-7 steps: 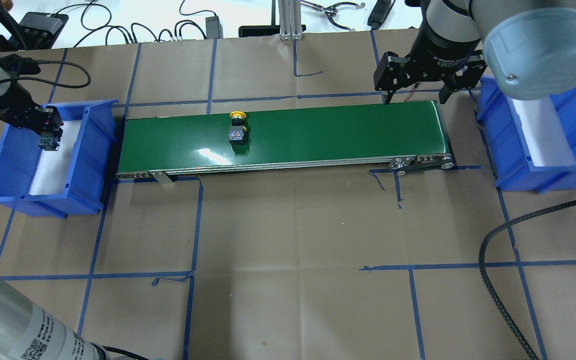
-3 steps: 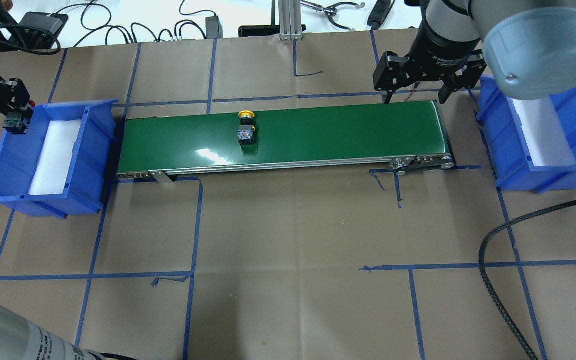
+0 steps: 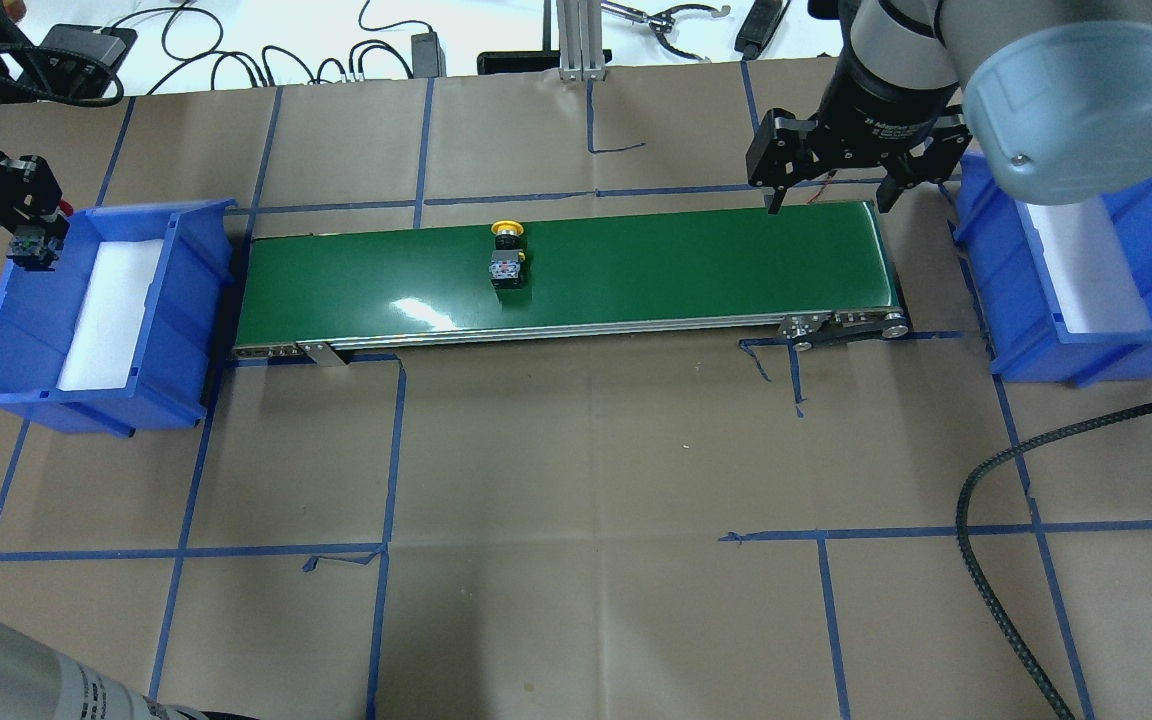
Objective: Transport two buttons from left to right
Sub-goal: 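Lower the left gripper onto the red-capped button and grasp it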
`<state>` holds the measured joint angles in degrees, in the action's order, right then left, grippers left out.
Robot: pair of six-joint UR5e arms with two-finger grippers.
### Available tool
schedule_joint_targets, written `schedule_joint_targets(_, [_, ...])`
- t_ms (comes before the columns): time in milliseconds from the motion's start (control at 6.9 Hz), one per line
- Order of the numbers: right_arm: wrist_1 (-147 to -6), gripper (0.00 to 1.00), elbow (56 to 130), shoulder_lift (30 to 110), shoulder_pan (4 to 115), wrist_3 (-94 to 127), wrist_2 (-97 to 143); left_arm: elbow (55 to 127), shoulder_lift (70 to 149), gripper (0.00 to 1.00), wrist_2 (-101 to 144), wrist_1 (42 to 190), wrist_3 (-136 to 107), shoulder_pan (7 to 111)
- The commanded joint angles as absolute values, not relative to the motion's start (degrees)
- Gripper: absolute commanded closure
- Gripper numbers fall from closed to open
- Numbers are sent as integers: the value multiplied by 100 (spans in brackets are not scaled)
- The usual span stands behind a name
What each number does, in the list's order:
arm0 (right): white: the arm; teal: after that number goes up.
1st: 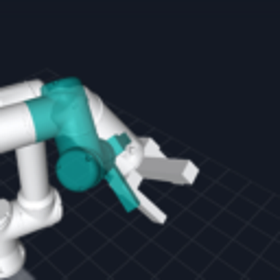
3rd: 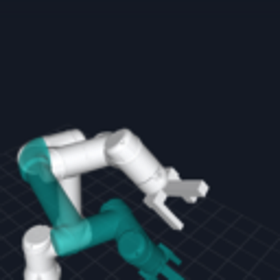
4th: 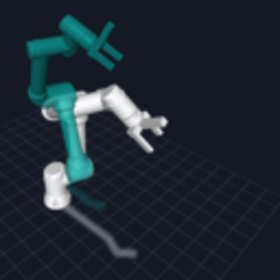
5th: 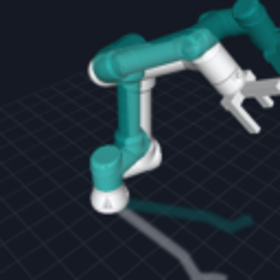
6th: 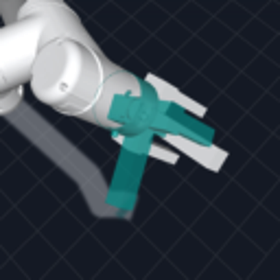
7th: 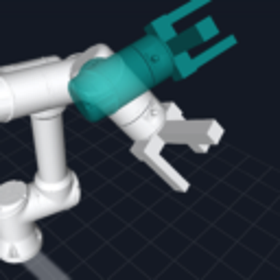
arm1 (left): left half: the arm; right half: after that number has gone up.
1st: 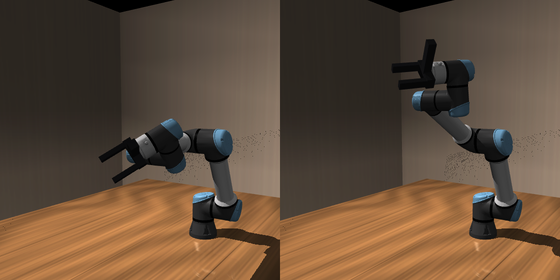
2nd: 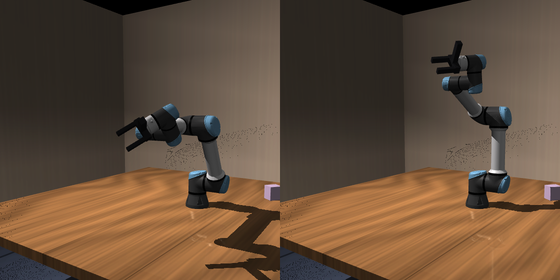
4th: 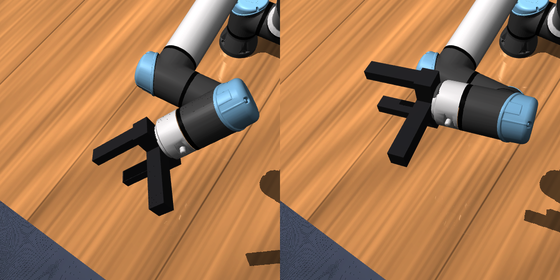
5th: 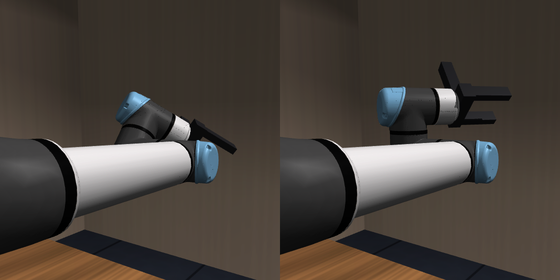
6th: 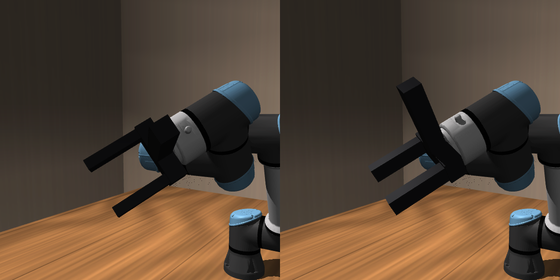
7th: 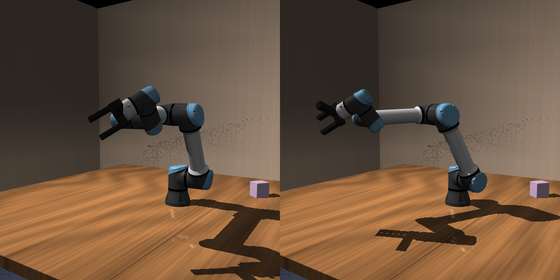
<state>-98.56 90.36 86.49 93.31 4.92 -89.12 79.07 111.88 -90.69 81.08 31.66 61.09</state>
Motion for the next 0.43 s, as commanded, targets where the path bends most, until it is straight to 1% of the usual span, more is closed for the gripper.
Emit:
schedule_joint_targets(0, [-9853, 0, 9044, 8648, 9334, 492, -8912, 8068, 11075, 100, -9079, 8104, 2911, 6458])
schedule_joint_targets(290, [-9853, 0, 9044, 8648, 9325, 492, -8912, 8086, 11074, 100, -9079, 8095, 2567, 6784])
